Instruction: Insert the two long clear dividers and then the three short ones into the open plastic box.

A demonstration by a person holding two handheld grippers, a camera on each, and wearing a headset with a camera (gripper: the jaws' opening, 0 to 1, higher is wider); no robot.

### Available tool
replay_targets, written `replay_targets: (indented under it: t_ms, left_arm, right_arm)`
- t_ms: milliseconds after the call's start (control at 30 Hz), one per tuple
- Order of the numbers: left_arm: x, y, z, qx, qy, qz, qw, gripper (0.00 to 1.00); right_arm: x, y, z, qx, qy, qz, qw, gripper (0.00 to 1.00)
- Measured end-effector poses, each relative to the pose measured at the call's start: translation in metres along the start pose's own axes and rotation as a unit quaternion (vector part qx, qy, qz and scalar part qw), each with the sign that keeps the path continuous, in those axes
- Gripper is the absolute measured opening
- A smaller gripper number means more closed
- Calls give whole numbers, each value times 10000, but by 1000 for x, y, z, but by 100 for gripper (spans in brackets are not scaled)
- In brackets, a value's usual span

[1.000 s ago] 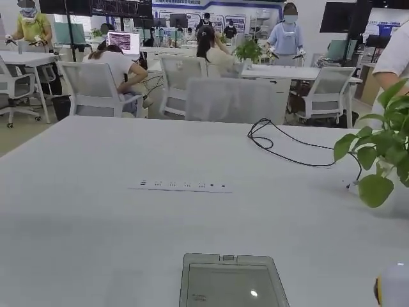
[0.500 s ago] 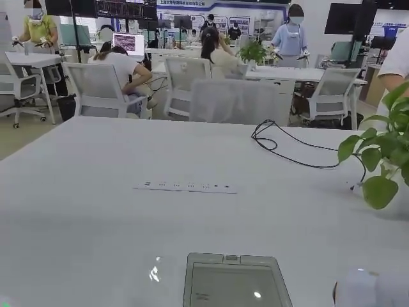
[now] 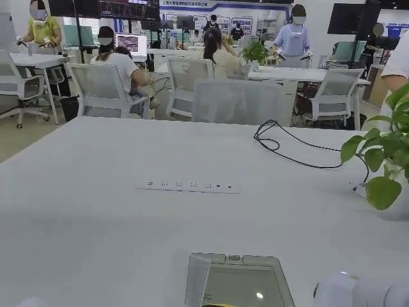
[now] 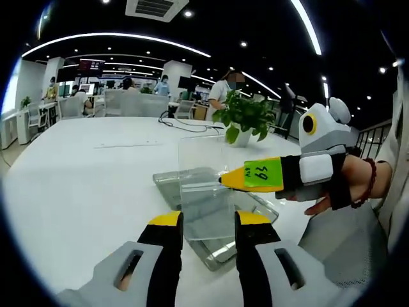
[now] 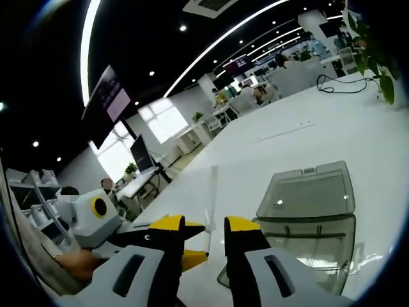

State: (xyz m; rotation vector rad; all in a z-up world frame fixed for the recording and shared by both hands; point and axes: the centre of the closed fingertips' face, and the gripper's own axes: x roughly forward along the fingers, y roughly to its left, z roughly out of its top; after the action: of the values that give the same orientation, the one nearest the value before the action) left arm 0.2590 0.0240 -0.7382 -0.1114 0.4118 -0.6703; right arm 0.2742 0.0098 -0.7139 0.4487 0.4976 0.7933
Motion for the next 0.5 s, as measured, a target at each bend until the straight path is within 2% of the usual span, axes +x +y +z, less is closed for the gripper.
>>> replay_targets:
  t_ms: [133,500]
  left_arm:
    - [3,-9,1,-95,-45,-131,9999,30]
    - [6,-24,2,-331,-61,-361,9988,30]
  right_arm:
    - [1,-2,-1,13,-7,-66,10000,23]
    - [-2,-8,0,98,-115,-214,9997,13]
